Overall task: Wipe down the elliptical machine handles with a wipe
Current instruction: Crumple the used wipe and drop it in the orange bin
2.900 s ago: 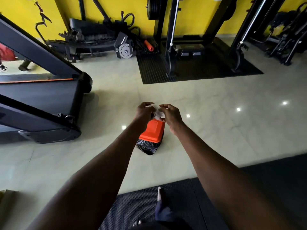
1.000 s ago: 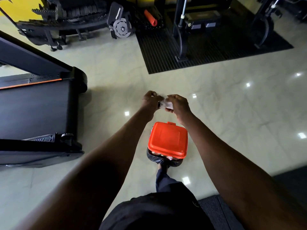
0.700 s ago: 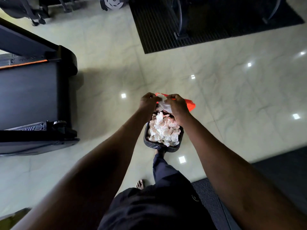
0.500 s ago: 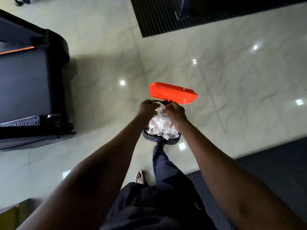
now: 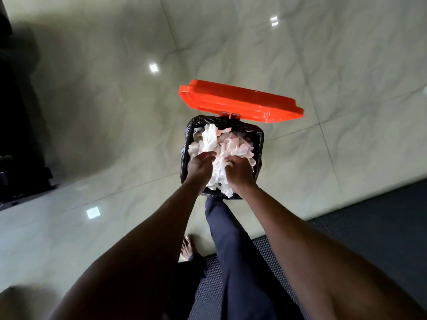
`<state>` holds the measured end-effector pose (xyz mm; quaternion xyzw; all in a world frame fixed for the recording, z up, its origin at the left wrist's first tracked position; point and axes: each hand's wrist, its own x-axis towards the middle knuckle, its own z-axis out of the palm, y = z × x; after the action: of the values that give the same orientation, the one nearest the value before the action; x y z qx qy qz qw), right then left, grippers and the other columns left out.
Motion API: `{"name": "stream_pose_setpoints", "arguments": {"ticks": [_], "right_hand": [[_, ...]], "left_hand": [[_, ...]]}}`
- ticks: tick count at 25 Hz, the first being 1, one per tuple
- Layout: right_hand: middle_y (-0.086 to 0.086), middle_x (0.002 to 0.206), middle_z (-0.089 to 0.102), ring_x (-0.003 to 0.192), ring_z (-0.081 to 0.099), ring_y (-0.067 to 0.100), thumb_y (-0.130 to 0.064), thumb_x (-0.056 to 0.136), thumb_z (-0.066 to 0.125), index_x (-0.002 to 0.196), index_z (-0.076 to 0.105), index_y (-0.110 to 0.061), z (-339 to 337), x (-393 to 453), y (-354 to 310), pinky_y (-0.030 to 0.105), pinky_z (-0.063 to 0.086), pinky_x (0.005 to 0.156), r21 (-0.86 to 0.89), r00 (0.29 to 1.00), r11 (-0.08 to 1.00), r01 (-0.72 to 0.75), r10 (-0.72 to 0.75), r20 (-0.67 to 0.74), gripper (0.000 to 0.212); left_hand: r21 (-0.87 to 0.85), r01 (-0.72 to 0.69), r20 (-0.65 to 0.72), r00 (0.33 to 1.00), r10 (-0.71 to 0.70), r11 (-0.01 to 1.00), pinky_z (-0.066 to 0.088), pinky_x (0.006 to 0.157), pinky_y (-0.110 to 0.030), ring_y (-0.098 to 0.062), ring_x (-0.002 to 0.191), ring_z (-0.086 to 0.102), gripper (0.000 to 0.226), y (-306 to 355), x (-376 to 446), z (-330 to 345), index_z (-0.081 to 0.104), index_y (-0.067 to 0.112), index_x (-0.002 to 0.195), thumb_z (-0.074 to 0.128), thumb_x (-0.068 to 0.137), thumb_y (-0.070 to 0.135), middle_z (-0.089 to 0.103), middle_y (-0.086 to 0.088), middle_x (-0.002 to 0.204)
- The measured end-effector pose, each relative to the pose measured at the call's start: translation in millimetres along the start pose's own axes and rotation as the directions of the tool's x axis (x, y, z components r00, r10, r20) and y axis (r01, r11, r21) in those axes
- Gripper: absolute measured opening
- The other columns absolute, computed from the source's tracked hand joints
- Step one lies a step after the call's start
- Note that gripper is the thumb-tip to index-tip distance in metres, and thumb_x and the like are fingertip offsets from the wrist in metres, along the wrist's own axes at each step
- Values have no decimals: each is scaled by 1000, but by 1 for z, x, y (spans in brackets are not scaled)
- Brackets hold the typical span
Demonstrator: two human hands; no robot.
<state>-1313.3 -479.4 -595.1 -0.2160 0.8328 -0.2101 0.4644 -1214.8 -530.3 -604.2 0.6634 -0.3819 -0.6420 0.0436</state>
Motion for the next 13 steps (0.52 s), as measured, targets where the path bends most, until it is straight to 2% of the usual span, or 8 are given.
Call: {"name": "stream_pose_setpoints", "arguments": {"ticks": [2, 4, 6, 7, 9, 11, 13], "right_hand": [[20, 106, 58, 97, 54, 26, -1, 81, 43, 106, 65, -4, 15, 37, 12, 28, 42, 77, -85, 998, 995, 47, -43, 44, 34], [16, 129, 41, 115, 46, 26, -3, 89, 45, 131, 49, -5, 29, 65, 22, 31, 39, 93, -282, 982, 957, 74, -21, 186, 42], [16, 135, 42, 122, 48, 28, -1, 87, 49, 135, 45, -6, 39, 81, 29, 35, 44, 95, -311, 963, 947, 85, 1, 268, 48], [15, 134, 49, 122, 52, 28, 1, 85, 50, 133, 48, -8, 40, 82, 30, 34, 48, 94, -267, 963, 959, 91, -16, 270, 49], [13, 136, 54, 127, 51, 26, 2, 85, 49, 136, 49, -11, 36, 78, 31, 33, 44, 102, -189, 976, 980, 63, -21, 217, 53], [12, 142, 50, 133, 44, 24, 4, 87, 42, 139, 46, -8, 21, 61, 22, 33, 36, 110, -125, 989, 992, 4, 15, 146, 54], [13, 141, 50, 133, 44, 24, 5, 88, 40, 136, 48, -7, 2, 40, 10, 33, 33, 111, -89, 994, 996, 8, 2, 109, 51]], "left_hand": [[-55, 47, 17, 999, -46, 997, 43, 93, -32, -17, 99, 54, 29, -8, 34, 13, 65, 9, 117, 45, 98, 16, 62, -3, 112], [-65, 96, 60, 994, -92, 993, 39, 107, -36, -22, 118, 53, 34, -11, 58, 25, 60, 8, 126, 42, 100, 20, 59, -6, 129], [-70, 148, 104, 985, -141, 986, 35, 113, -43, -25, 127, 48, 35, -14, 72, 35, 58, 11, 129, 40, 100, 21, 56, -9, 136], [-64, 153, 119, 982, -145, 986, 36, 112, -43, -24, 124, 49, 33, -14, 74, 38, 60, 13, 125, 40, 100, 21, 57, -8, 132], [-48, 131, 117, 985, -125, 990, 38, 111, -45, -22, 120, 50, 31, -11, 70, 42, 63, 15, 120, 40, 100, 22, 58, -7, 128], [-46, 105, 97, 990, -100, 993, 40, 109, -43, -19, 117, 52, 35, 0, 54, 41, 59, 16, 130, 40, 101, 23, 56, -6, 134], [-24, 97, 105, 990, -94, 995, 45, 98, -36, -16, 99, 54, 37, 19, 26, 35, 54, 21, 135, 41, 101, 22, 56, -5, 129]]}}
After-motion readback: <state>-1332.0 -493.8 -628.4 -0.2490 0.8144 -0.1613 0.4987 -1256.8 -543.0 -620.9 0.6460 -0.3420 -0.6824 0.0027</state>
